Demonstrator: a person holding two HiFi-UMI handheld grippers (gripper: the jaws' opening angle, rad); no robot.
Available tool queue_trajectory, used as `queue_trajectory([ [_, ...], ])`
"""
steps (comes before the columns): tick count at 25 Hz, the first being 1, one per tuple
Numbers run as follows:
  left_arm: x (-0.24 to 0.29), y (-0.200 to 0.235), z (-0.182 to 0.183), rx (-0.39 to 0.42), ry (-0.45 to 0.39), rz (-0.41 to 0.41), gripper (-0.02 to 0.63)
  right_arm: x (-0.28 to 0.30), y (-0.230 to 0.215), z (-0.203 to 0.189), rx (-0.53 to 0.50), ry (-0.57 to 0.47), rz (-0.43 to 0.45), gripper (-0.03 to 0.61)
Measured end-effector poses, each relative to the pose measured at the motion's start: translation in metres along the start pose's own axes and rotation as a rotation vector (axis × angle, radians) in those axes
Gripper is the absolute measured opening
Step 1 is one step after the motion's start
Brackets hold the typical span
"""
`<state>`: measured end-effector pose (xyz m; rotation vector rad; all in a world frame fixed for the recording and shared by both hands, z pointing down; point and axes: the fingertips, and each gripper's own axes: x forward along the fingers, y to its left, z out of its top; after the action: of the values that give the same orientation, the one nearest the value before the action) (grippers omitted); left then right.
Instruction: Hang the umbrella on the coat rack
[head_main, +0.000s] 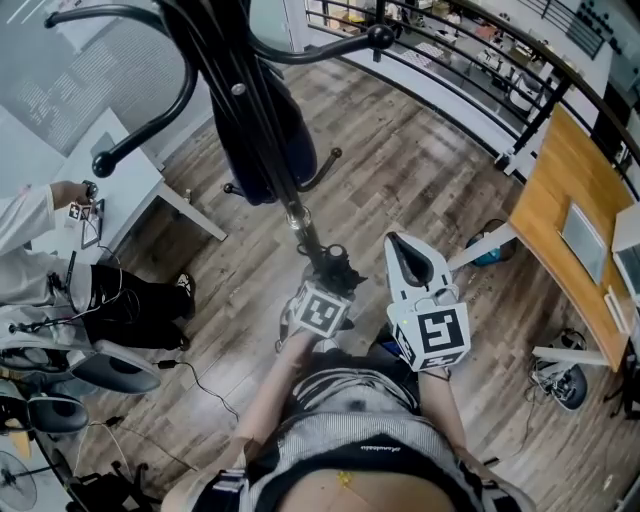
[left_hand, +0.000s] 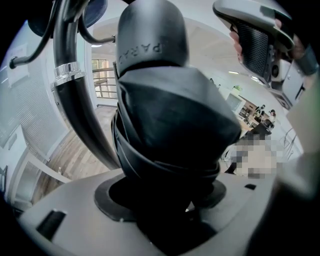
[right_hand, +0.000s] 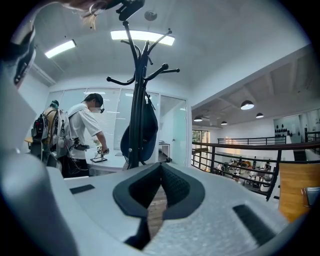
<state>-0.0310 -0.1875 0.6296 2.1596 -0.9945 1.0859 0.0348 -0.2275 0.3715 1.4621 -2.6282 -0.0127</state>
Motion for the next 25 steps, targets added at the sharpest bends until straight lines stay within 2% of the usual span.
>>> queue_trajectory([
  [4, 0.002, 0.003, 0.004, 0.003, -0.014, -0.017, 0.267, 0.005, 0.002, -0.002, 0.004, 0.005, 0.0, 0.005],
  [10, 0.001, 0.022, -0.005, -0.016, 0.019, 0.015, 0.267, 0.017, 0.004, 0.0, -0.002, 0.003, 0.011, 0.005],
  [20, 0.006, 0.035, 0.012, 0.05, -0.01, 0.03, 0.267, 0.018, 0.005, 0.004, -0.005, -0.005, 0.001, 0.005],
  [25, 0.014, 0.039, 0.009, 0.048, -0.002, 0.032, 0.267, 0.015, 0.004, 0.004, -0.008, -0.007, -0.004, 0.005],
])
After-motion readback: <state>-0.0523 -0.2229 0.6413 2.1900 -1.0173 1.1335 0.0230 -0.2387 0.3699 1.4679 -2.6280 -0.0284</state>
